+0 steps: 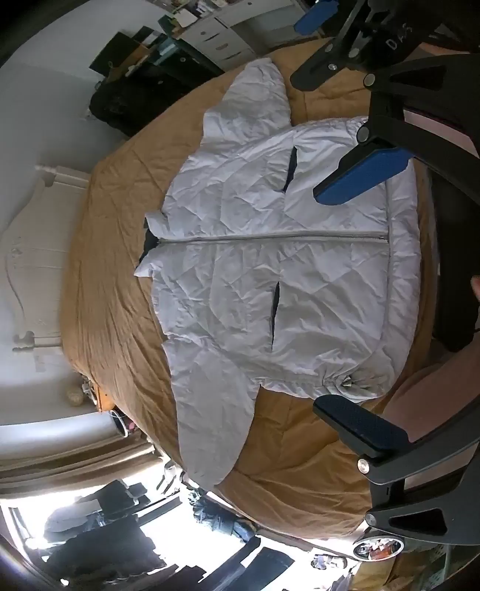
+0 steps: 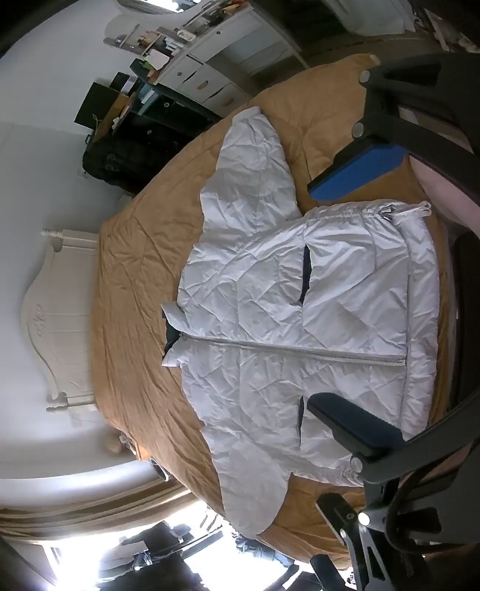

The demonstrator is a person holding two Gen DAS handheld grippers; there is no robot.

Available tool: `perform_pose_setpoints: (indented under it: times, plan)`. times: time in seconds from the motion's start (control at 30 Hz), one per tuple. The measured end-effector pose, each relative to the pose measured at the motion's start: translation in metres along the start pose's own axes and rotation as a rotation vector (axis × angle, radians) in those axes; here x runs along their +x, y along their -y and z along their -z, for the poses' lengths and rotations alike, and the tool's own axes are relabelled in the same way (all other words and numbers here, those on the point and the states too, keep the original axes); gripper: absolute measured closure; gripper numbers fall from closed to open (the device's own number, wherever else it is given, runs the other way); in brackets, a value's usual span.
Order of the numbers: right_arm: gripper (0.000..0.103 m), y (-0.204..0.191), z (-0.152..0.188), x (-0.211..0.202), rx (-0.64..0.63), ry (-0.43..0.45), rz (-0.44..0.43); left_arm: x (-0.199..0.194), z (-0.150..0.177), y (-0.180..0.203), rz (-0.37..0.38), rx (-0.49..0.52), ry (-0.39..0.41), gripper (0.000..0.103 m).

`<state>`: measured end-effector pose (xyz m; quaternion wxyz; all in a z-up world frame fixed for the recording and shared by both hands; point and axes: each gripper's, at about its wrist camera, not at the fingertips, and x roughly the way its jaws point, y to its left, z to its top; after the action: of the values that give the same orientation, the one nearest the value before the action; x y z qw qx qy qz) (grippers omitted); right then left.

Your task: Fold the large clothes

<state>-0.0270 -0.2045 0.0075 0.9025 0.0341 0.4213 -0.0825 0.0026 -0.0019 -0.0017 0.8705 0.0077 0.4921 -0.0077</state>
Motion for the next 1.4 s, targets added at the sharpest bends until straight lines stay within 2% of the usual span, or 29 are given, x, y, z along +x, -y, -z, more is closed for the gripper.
perform_pose_setpoints:
  times: [0.07, 0.17, 0.4, 0.7, 1.4]
  plan:
    - [0.0, -0.001, 0.0, 0.001, -0.002, 0.001, 0.001, -0.001, 0.001, -0.004, 0.028, -0.024, 0.037, 0.0]
    - [0.0, -0.002, 0.0, 0.002, -0.003, 0.001, 0.003, 0.001, 0.001, -0.001, 0.016, -0.01, 0.032, 0.0]
    - [0.0, -0.005, 0.001, 0.005, -0.006, 0.004, 0.006, 0.001, 0.003, -0.013, 0.063, -0.052, 0.027, 0.001]
    - [0.0, -0.004, 0.0, 0.003, -0.005, 0.006, 0.005, -0.001, 0.003, -0.013, 0.01, -0.033, 0.033, 0.001]
    - [0.0, -0.002, 0.001, 0.003, -0.003, 0.001, 0.003, -0.005, 0.008, -0.007, 0.023, -0.022, 0.031, 0.001]
